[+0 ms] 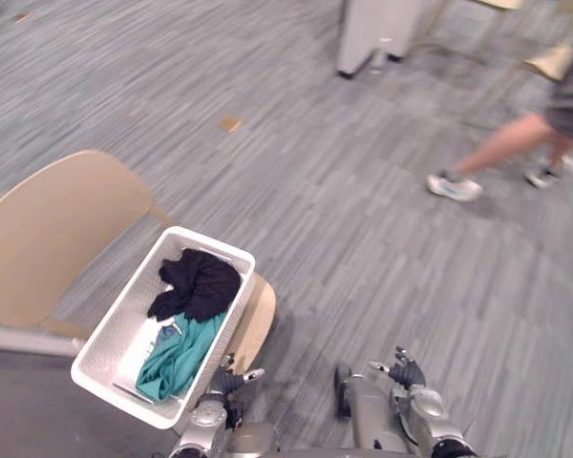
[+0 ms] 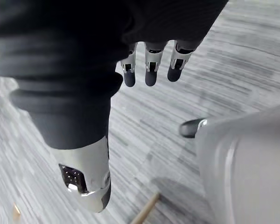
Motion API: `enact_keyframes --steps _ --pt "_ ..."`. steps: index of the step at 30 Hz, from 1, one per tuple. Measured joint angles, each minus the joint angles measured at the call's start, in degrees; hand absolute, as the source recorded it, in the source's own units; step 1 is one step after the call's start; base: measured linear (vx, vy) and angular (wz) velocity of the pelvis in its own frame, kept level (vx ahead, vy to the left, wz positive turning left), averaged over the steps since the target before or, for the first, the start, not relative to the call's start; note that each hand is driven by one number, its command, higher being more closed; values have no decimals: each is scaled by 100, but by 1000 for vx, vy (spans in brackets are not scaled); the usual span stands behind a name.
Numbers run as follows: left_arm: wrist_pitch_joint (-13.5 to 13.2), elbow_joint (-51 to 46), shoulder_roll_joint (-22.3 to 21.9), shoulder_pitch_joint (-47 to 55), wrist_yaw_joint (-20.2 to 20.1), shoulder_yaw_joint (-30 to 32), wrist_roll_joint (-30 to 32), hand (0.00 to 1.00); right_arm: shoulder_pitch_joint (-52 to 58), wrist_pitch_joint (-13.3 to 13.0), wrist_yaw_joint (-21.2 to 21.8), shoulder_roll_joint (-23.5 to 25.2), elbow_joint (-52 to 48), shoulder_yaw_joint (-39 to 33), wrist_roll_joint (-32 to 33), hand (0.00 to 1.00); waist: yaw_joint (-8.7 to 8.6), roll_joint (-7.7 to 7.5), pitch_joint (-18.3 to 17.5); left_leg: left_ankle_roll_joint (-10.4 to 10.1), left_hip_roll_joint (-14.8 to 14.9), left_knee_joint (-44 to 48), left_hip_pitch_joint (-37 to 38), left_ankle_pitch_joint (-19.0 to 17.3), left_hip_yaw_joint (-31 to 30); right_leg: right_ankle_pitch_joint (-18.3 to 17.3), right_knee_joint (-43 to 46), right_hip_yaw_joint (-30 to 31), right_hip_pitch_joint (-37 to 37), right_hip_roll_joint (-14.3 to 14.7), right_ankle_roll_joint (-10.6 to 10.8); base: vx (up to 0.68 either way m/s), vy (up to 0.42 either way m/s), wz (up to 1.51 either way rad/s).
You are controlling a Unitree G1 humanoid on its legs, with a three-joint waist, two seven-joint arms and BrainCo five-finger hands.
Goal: Pick up the laundry basket with both hands and put the clothes into the washing machine.
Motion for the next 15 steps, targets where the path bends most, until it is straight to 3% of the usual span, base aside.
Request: enact_keyframes --steps 1,3,5,6,7,8,11,12,15 --pt "-10 -67 -131 -3 10 74 -4 0 -27 -3 -19 19 -170 -97 2 0 35 -22 -10 -281 33 -42 -131 146 -78 -303 287 -401 10 -181 -148 312 -282 175" --pt "-15 -178 -250 -8 8 65 -3 0 -54 -68 -17 10 -464 -104 2 0 11 -46 5 -335 87 -434 -338 171 -22 -465 421 -902 246 -444 -229 267 -250 202" --pt "-29 -252 -246 18 26 24 -26 0 -79 -97 -30 1 -586 -106 -1 0 38 -115 -20 -524 111 -1152 -640 455 596 -480 204 -1471 806 -683 -205 208 -107 219" --pt "-79 -290 -193 113 99 -28 -47 0 -90 -131 -40 21 -590 -101 -3 0 83 -70 -134 -220 161 -1346 -773 1061 1179 -520 15 -1764 1089 -702 -144 165 -38 155" --pt "-86 -287 -125 151 120 -67 -48 0 -89 -157 -61 44 -579 -96 -3 0 172 -194 -175 -160 162 -1299 -814 1168 1452 -557 -94 -1885 1199 -772 -89 129 -22 127" --pt "-94 -339 -11 328 167 -72 -61 0 -98 -213 -115 134 -580 -53 -2 0 291 -423 -366 -182 139 -1377 -1003 1411 2173 -576 -439 -2321 1389 -926 -56 104 5 122" --pt "-104 -380 108 349 241 -70 -177 0 -98 -267 -224 152 -626 -187 2 0 246 -494 -439 167 226 -1390 -1412 1648 3823 -530 -778 -3429 1819 -1175 25 84 82 164" --pt "-106 -387 123 375 242 -68 -178 0 -62 -261 -250 158 -682 -245 -1 0 184 -493 -440 269 216 -1290 -1498 1706 4124 -501 -781 -3755 1999 -1232 79 59 124 165" --pt "-112 -384 213 458 242 -67 -176 0 41 -239 -294 176 -1104 -258 -219 0 193 -560 -477 282 -15 -1292 -1462 1712 3856 -461 -768 -4108 2306 -1294 132 98 111 100"
